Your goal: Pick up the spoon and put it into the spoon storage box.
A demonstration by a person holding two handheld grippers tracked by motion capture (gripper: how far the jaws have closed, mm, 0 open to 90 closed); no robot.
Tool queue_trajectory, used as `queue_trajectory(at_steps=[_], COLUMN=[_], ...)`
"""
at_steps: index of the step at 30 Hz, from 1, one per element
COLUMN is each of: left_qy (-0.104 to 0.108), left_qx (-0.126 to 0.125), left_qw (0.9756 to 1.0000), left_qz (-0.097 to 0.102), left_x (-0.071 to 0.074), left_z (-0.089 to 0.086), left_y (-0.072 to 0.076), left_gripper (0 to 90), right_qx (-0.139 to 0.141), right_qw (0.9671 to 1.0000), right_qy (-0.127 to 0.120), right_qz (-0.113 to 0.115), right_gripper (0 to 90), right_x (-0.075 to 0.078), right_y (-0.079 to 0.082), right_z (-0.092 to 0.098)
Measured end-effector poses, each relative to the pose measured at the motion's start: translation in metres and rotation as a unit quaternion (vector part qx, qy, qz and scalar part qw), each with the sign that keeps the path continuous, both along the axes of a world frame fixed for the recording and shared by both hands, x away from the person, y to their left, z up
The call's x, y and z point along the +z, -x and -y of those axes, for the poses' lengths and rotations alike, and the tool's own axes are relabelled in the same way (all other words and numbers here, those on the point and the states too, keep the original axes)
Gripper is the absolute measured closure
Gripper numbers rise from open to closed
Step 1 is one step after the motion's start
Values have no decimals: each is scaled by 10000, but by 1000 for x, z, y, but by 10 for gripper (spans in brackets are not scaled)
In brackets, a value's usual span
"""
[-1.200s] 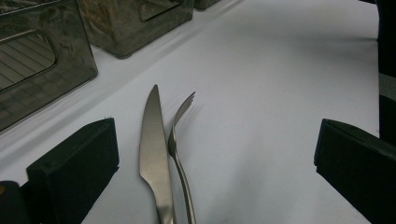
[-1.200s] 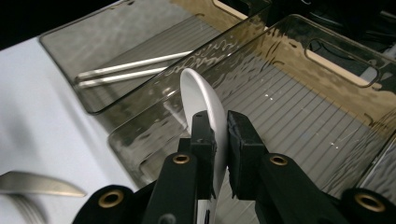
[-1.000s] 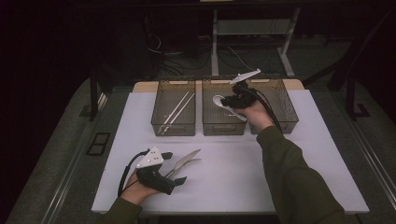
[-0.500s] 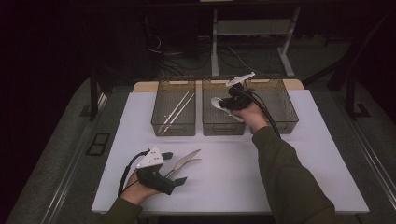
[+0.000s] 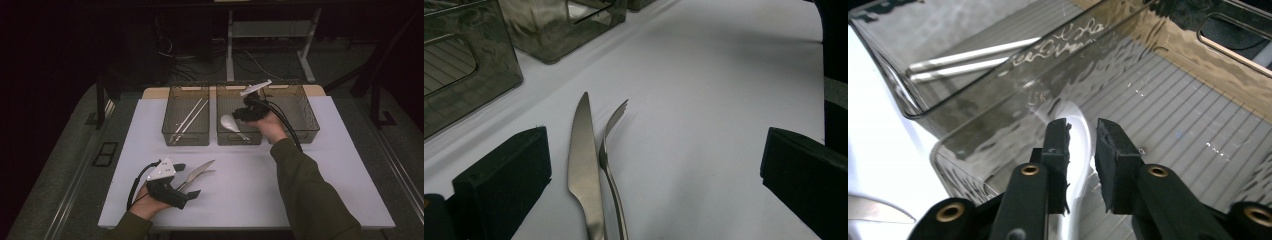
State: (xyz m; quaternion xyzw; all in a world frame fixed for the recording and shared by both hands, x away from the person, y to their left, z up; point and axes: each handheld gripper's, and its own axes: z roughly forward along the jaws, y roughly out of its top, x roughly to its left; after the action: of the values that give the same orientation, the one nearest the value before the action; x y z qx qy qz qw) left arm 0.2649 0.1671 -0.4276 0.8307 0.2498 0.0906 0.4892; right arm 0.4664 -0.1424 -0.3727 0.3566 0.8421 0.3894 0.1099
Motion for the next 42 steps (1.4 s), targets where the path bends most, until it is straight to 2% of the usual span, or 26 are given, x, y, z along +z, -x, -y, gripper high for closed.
queue_trajectory(at_steps=[3, 8, 14, 21, 29, 39, 42], left_qy=[-11, -13, -10, -21, -32, -64, -14], left_qx=[-4, 8, 22, 39, 69, 90, 138], left_qw=[10000, 10000, 10000, 10000, 10000, 9999, 9999], left_qz=[9, -4, 0, -7, -26, -20, -19], left_x=[0, 0, -1, -1, -1, -2, -1], left_z=[0, 0, 0, 0, 0, -2, -3], left_y=[0, 0, 0, -1, 0, 1, 0], left_gripper=[0, 0, 0, 0, 0, 0, 0], right_qx=[-5, -18, -50, -74, 85, 151, 123], right_qw=[9999, 9995, 9984, 9965, 9944, 9927, 9924], right_qy=[-139, -304, -561, -817, -1028, -1162, -1175], right_qz=[-3, 42, 84, 168, 246, 293, 338], right_gripper=[679, 512, 401, 368, 344, 312, 299], right_x=[2, 9, 19, 25, 27, 12, 4], right_y=[3, 11, 23, 41, 66, 100, 111], right_z=[2, 7, 21, 41, 59, 81, 86])
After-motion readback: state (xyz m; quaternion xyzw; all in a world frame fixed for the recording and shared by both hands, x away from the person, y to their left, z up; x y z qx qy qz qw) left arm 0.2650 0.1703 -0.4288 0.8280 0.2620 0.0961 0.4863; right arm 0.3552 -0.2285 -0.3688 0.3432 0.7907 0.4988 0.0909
